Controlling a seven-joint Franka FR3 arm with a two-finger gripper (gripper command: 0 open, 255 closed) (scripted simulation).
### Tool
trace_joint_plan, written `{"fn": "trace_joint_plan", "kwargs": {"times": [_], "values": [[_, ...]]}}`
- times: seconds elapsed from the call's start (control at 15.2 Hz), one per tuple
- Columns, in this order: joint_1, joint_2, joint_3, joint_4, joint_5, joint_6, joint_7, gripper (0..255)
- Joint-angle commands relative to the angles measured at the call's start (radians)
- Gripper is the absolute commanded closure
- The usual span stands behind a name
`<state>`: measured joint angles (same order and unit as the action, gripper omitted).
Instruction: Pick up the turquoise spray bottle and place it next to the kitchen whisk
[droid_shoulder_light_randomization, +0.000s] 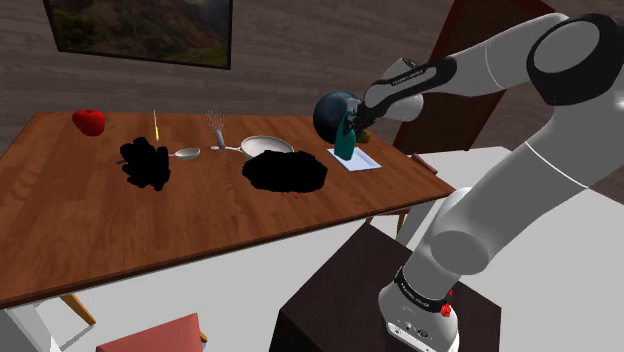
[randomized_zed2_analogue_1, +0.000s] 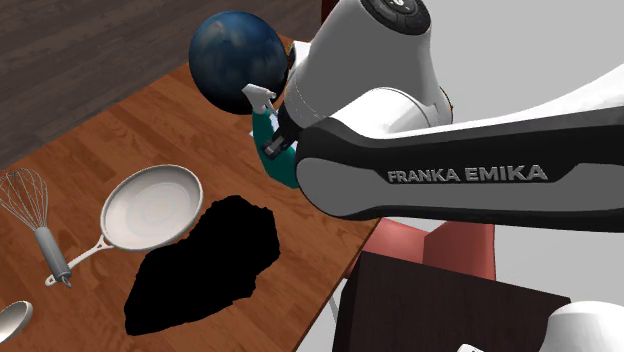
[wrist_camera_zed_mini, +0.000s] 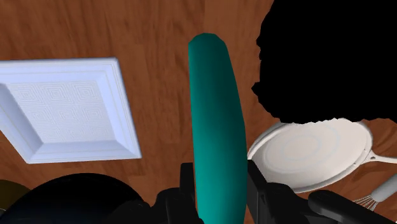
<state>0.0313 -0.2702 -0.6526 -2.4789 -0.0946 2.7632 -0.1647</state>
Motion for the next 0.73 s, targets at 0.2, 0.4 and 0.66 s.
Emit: {"fn": "trace_joint_plan", "kwargs": {"times": [0.2,0.4,0.66], "values": [[-0.025,-0.043,0.033,0.035,-0.035,-0.075,0.032,255],[-0.034,-0.064,0.048,0.059,-0.047,-0.12,0.044,255],[-0.042,-0.089,0.065,0.094,-0.059,-0.178,0.057,255]]}}
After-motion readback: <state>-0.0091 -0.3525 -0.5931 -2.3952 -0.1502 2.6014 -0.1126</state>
